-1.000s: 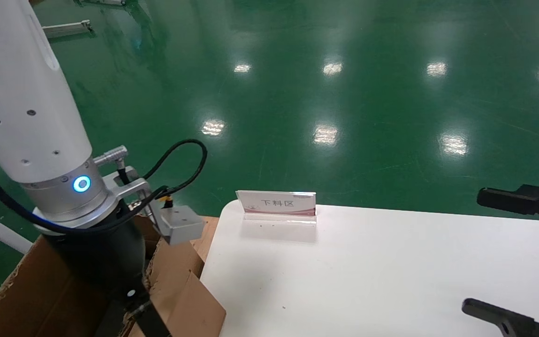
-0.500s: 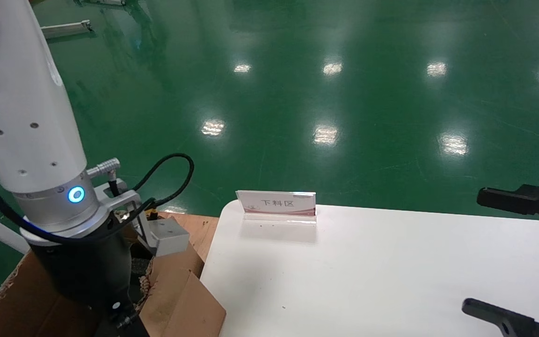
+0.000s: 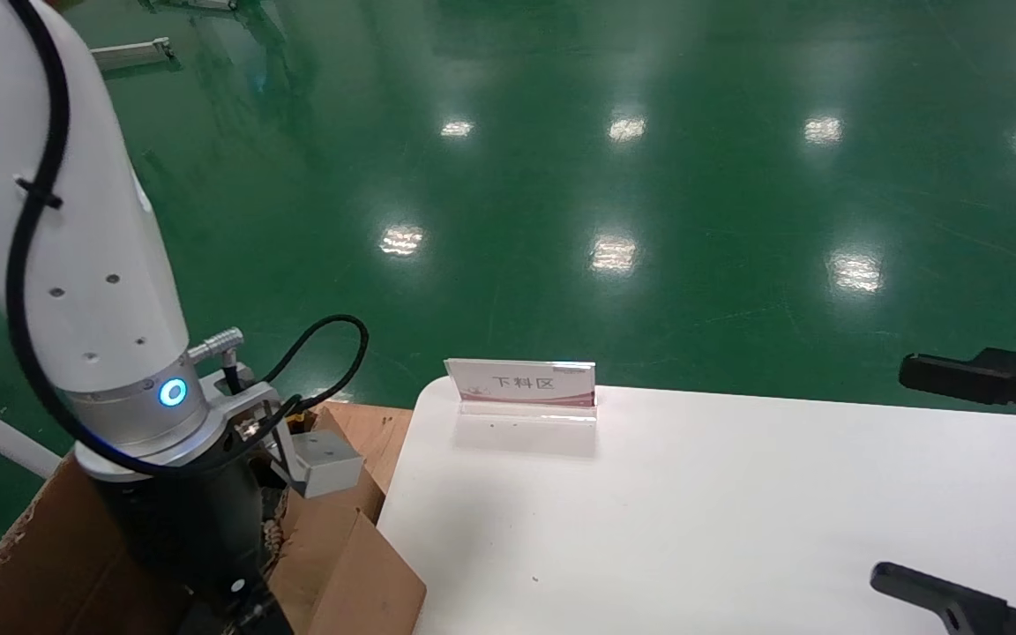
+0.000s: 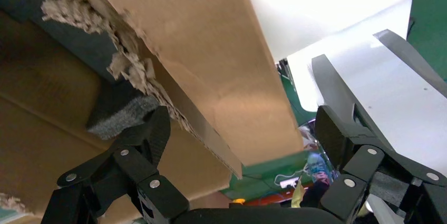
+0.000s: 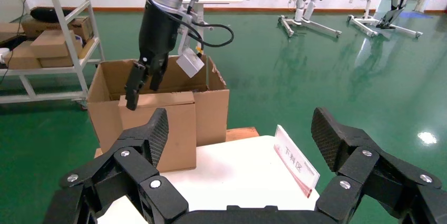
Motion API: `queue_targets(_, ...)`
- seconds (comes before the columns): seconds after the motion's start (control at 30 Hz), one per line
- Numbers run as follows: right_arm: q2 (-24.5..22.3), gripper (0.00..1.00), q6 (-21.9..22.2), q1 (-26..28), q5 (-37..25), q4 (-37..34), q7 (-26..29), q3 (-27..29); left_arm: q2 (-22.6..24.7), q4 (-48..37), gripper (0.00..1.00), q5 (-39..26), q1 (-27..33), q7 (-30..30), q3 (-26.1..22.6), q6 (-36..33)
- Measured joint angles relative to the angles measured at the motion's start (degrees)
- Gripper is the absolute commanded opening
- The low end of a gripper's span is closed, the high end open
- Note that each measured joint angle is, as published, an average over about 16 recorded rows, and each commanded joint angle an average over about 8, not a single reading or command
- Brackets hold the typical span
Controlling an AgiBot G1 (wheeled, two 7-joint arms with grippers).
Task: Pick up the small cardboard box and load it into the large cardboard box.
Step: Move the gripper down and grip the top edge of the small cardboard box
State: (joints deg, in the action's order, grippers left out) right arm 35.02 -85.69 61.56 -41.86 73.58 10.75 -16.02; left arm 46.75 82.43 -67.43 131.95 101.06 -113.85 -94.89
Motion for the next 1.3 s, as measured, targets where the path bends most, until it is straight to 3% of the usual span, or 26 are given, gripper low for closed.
queue_targets(0.37,0.0,1.0,0.0,0.0,0.0,0.0,0.0,0.0,-0.6,-1.02,1.0,-2.45,-1.91,-1.81,-0.04,3.43)
queue_targets(0.63,0.0,0.99,0.0,0.0,0.0,0.0,0.0,0.0,-0.72,-1.26,0.0,-3.41,-2.38,-2.56,0.33,4.9)
queue_targets(0.9,0.0,0.0,0.0,0.0,0.0,0.0,0.0,0.0,-0.74,-1.34,0.0,-3.74,-2.52,-2.84,0.5,5.43)
queue_targets(1.3,-0.01,0.0,0.01,-0.01,0.0,-0.01,0.0,0.0,-0.76,-1.38,0.0,-3.84,-2.59,-2.94,0.56,5.65)
